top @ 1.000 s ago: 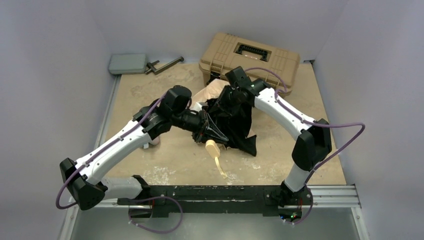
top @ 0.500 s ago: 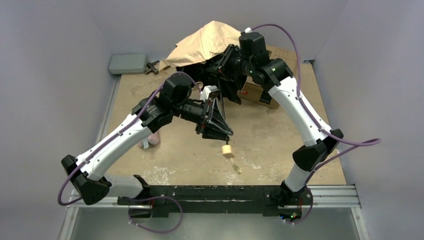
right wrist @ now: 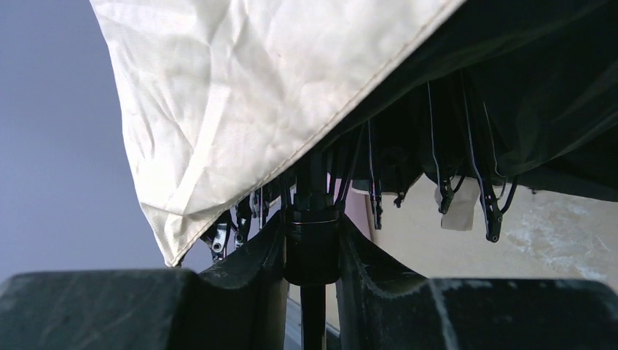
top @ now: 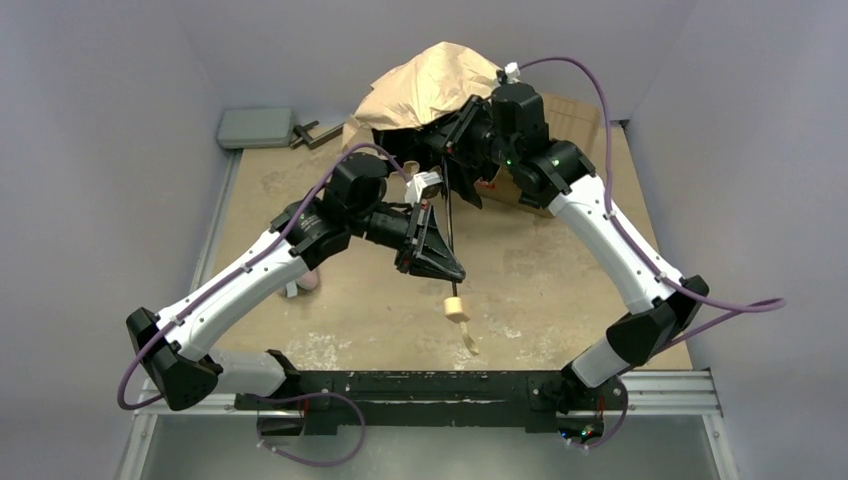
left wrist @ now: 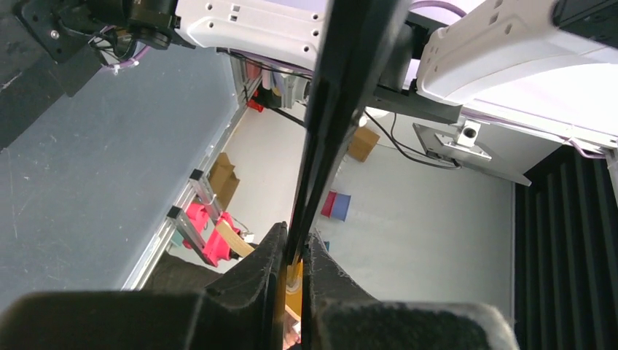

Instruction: Open the umbrella

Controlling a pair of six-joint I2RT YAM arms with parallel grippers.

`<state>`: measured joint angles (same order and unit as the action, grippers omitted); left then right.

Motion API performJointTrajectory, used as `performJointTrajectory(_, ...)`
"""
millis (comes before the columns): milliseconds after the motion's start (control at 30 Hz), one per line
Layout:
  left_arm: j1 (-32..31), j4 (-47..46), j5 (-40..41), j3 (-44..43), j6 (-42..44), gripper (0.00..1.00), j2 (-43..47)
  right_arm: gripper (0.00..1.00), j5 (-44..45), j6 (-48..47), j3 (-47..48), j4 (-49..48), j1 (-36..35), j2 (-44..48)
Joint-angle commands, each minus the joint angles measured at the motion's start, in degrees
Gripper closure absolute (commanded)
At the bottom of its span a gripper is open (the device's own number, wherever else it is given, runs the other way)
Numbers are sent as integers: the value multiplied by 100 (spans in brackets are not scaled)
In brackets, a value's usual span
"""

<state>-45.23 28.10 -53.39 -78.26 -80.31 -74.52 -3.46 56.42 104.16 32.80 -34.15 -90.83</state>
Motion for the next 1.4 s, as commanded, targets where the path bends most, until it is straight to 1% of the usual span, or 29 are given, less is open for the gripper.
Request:
performJointTrajectory(0,194,238,295,136,-19,100,108,100,779,-150,-175,-1246,-128,858)
performJointTrajectory(33,227,220,366,182,-9,99,132,100,853,-122,-213,-1264,-127,913)
performJointTrajectory(100,288,272,535,214,112,80,135,100,942,-119,-281,-1369,-140,1016)
performJointTrajectory(200,339,181,821,170,238,65,48,100,1207,-64,-438,-1532,-229,1138)
performJointTrajectory(267,334,150,1046,86,293,62,-34,100,1411,7,-559,-1623,-323,1244)
performJointTrajectory(433,322,-5,1456,-43,503,61,-123,100,1725,130,-630,-1654,-419,1343)
performJointTrajectory(600,229,68,1606,-211,962,63,-211,100,1769,357,-667,-1688,-411,1332)
performJointTrajectory(700,198,-319,1586,29,905,64,-187,100,1703,507,-636,-1744,-413,1276)
performJointTrajectory(767,189,-443,1567,99,873,66,-186,100,1626,590,-614,-1761,-414,1231)
performJointTrajectory(800,187,-437,1572,92,885,68,-189,100,1538,650,-638,-1796,-409,1226)
performJointTrajectory(833,183,-420,1583,83,896,73,-186,100,1481,719,-661,-1836,-415,1225)
performJointTrajectory(867,182,-381,1606,76,899,85,-171,100,1475,749,-677,-1839,-417,1230)
performJointTrajectory(933,181,-292,1673,53,935,100,-125,100,1443,798,-723,-1885,-417,1242)
performJointTrajectory(1067,184,64,1822,-108,986,100,5,100,1231,809,-811,-1928,-371,1243)
performJointTrajectory(1167,206,257,1859,-339,915,100,86,99,527,733,-940,-2100,-125,1260)
performJointTrajectory(1233,201,481,1914,-452,850,100,110,78,102,720,-1026,-2150,72,1264)
performJointTrajectory(1300,213,521,1931,-435,774,100,128,63,-214,741,-1135,-2206,208,1269)
performJointTrajectory(1367,223,456,1977,-385,708,100,154,62,-450,751,-1165,-2230,256,1242)
